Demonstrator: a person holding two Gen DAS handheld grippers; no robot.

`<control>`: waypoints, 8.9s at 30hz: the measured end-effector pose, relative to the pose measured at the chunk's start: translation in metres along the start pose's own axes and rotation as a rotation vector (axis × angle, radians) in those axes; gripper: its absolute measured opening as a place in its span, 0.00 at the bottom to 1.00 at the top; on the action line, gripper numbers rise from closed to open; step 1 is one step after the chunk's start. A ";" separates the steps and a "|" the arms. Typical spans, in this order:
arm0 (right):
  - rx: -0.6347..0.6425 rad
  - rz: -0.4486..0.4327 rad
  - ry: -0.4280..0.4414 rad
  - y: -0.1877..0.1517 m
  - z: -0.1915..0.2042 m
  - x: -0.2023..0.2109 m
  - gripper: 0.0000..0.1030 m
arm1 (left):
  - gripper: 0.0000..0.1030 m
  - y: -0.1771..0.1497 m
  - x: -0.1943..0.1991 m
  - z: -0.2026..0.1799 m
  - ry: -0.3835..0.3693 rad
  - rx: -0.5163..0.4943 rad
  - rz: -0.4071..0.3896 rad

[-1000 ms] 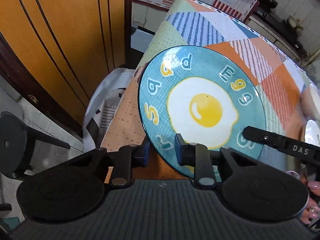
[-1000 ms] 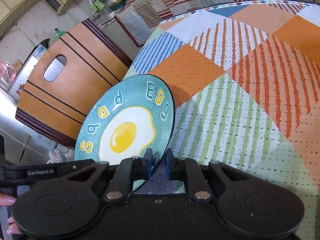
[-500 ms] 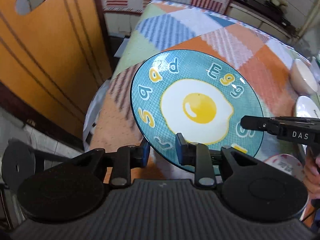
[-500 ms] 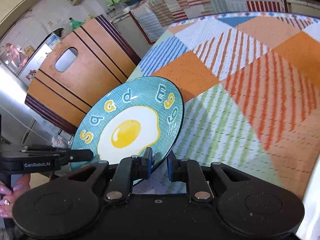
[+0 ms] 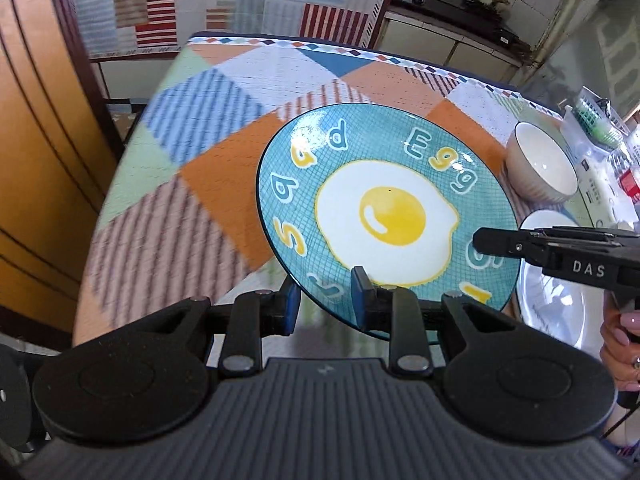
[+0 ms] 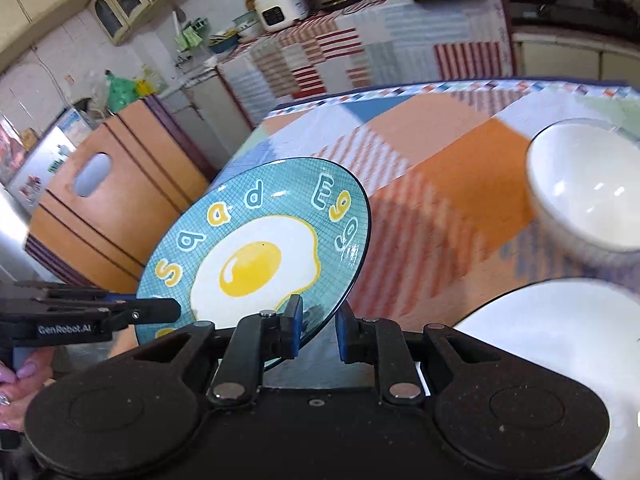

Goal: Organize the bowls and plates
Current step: 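Lift the blue egg plate with the left gripper, carry it inward, lower and release, then move the left gripper to the bunny plate rim and close on it, then lift the bunny plate with the left gripper and carry it over the egg plate, then lower the bunny plate onto the egg plate and open the left gripper, then move the left gripper to the white Morning Honey plate rim and grasp it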

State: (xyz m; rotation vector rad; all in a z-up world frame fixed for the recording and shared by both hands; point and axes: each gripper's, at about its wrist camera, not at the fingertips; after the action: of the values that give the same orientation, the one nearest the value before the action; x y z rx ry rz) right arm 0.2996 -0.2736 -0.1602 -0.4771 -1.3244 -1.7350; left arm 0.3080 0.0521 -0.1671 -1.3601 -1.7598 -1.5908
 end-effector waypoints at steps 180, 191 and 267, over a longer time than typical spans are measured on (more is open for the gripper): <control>0.148 -0.084 -0.022 0.006 0.000 0.053 0.25 | 0.28 0.032 0.019 -0.017 0.005 0.001 0.061; 0.100 -0.022 -0.061 0.015 -0.018 0.015 0.25 | 0.27 0.033 -0.020 -0.018 0.033 0.002 0.123; -0.143 -0.064 -0.294 -0.092 -0.030 0.213 0.86 | 0.71 -0.019 0.102 -0.151 -0.097 -0.292 0.104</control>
State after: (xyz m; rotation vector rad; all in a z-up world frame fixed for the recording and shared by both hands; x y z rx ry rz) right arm 0.1154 -0.3833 -0.0671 -0.8038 -1.4363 -1.8728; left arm 0.2016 -0.0449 -0.0541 -1.6592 -1.5240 -1.8030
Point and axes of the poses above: each gripper's, at about its wrist camera, not at the fingertips, and x roughly against the way its jaws point, z to its left, y to its top, and after that the axes turned 4 degrees about -y, right-handed
